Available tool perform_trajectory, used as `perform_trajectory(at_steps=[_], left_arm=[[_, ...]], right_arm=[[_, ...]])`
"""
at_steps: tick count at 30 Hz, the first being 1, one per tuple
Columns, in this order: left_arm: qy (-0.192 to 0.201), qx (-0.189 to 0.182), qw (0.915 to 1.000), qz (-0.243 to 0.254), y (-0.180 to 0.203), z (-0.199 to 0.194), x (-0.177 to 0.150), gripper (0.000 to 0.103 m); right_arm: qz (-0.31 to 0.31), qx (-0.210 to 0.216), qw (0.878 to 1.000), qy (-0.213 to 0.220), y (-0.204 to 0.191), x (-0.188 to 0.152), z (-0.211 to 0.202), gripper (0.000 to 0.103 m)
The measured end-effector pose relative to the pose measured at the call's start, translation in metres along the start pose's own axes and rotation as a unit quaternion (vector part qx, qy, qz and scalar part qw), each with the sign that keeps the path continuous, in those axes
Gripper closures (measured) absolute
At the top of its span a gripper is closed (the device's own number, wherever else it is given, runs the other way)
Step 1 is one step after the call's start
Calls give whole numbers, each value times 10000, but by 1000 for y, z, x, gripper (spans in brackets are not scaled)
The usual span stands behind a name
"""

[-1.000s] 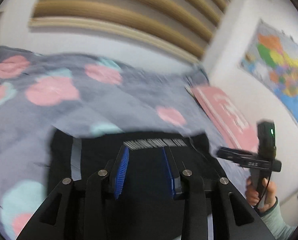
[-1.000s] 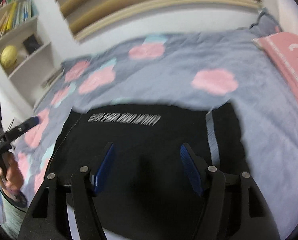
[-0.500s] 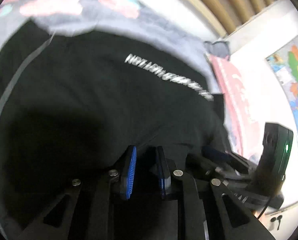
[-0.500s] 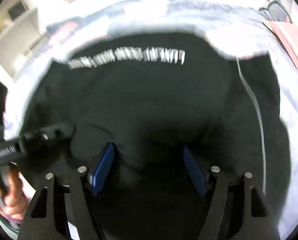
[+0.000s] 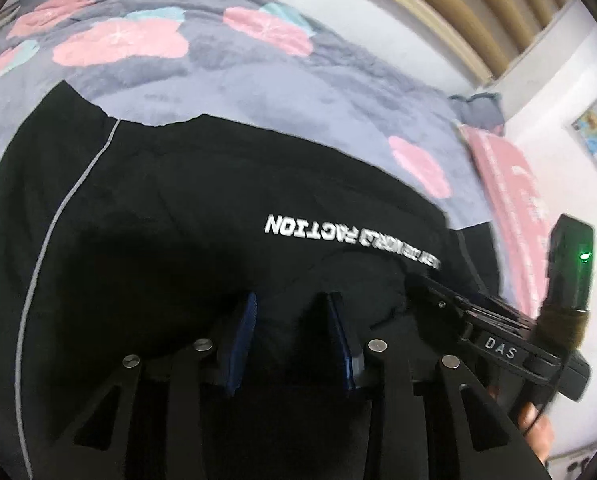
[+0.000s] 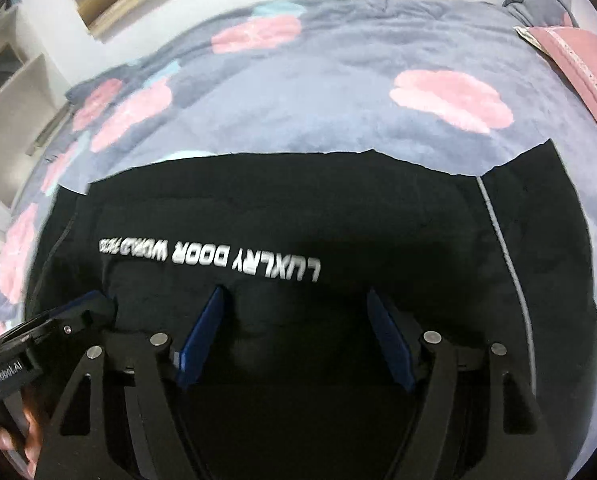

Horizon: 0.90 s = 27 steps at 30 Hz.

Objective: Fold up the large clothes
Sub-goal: 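Lay the flipped jacket flat, printed back up, with both grippers, then grasp the jacket hem edge with both grippers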

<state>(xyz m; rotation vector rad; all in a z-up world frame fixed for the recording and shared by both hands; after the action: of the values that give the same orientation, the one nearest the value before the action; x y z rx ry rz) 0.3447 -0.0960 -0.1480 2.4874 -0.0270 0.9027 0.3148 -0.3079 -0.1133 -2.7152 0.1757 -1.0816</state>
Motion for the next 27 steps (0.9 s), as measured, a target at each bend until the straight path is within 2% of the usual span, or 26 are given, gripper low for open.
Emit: perform_trajectory(at_steps=[3, 5, 7, 8, 9, 11, 12, 13, 14, 15, 17, 20, 23, 27], left_arm=[[104, -372, 9991, 150, 0, -36, -6, 66], [199, -523, 9972, 496, 8, -57, -12, 66], [283, -500, 9937, 962, 17, -81, -20, 66], [332, -453, 9919, 1137, 19, -93, -24, 63], [365, -443, 9910, 1211, 19, -104, -30, 50], [395, -435, 9917, 1145, 13, -117, -43, 33], [422, -340, 9925, 1093, 7, -116, -49, 33], [356, -35, 9944, 998, -3, -108, -56, 34], [93, 317, 9962, 801, -18, -93, -63, 40], [-104, 479, 9971, 588, -28, -80, -71, 51], [-203, 624, 9966, 489, -41, -55, -79, 51], [-127, 651, 9969, 431, -36, -60, -73, 51], [114, 282, 9987, 414, -34, -89, -65, 51], [472, 118, 9982, 355, -46, -134, -55, 51]], right_arm=[[-44, 279, 9995, 139, -8, -15, -47, 28], [-193, 478, 9987, 59, -15, -27, -72, 28], [-300, 575, 9979, 27, -26, -38, -87, 28], [-425, 483, 9979, 25, -31, -48, -99, 28], [-510, 359, 9981, 2, -33, -57, -105, 28], [-654, 68, 9977, -179, -37, -74, -99, 28], [-667, -33, 9972, -345, -36, -84, -90, 28], [-604, -50, 9971, -463, -32, -91, -77, 28], [-573, -86, 9970, -514, -31, -97, -71, 27], [-583, -117, 9967, -553, -30, -102, -61, 25], [-524, -83, 9972, -529, -26, -101, -52, 22], [-414, -8, 9981, -447, -25, -96, -65, 22], [-377, 49, 9986, -374, -19, -93, -90, 22], [-320, -129, 9994, 77, 0, -83, -134, 21]])
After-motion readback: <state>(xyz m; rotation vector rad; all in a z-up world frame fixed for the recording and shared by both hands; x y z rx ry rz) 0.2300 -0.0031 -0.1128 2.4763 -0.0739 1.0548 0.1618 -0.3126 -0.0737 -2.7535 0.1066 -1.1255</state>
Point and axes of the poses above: each gripper's, at about its wrist camera, not at the fingertips, and z roughly the way its jaws point, y to its right, x to its top, the point moved 3 cm from there along z, roughly the way its jaws point, and after that the axes turned 11 degrees about y, right-handed, at the moved point
